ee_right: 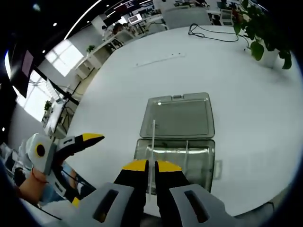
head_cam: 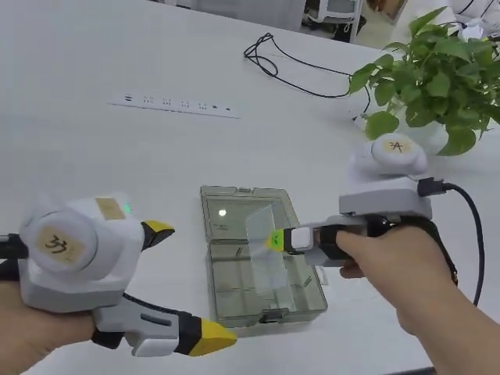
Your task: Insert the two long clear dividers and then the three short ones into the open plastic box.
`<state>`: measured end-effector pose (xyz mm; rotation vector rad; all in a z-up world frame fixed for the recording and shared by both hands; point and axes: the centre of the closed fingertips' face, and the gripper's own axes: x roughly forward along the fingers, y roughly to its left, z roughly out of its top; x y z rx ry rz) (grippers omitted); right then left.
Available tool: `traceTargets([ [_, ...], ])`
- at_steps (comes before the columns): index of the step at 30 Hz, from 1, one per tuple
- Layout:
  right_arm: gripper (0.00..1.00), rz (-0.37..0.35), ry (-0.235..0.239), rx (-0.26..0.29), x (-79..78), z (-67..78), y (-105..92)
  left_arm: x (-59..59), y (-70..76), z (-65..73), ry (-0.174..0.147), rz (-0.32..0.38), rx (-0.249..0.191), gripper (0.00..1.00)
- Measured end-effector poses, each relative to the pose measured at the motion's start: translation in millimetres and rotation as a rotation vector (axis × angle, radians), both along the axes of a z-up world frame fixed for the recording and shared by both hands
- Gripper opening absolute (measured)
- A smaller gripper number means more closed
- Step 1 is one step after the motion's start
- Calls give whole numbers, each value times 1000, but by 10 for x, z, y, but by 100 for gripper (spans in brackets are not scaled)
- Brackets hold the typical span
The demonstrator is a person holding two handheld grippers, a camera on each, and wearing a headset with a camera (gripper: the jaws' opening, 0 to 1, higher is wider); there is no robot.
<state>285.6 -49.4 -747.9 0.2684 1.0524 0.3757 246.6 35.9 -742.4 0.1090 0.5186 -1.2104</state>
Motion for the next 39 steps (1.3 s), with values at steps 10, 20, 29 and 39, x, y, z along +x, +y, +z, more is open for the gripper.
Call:
traceTargets([
  [10, 7, -12, 55, -31, -20, -204, -27, -12, -4, -30, 9, -8, -8, 100],
  [20, 6, -23, 93, -31, -74, -305, 4, -11, 20, -69, 26, 1, -11, 100],
  [29, 6, -14, 116, -27, -146, -299, 46, 3, 2, -70, 34, 4, -19, 99],
  [39, 6, -18, 162, -38, -147, -354, -7, 12, -25, -65, 40, 2, -30, 99],
])
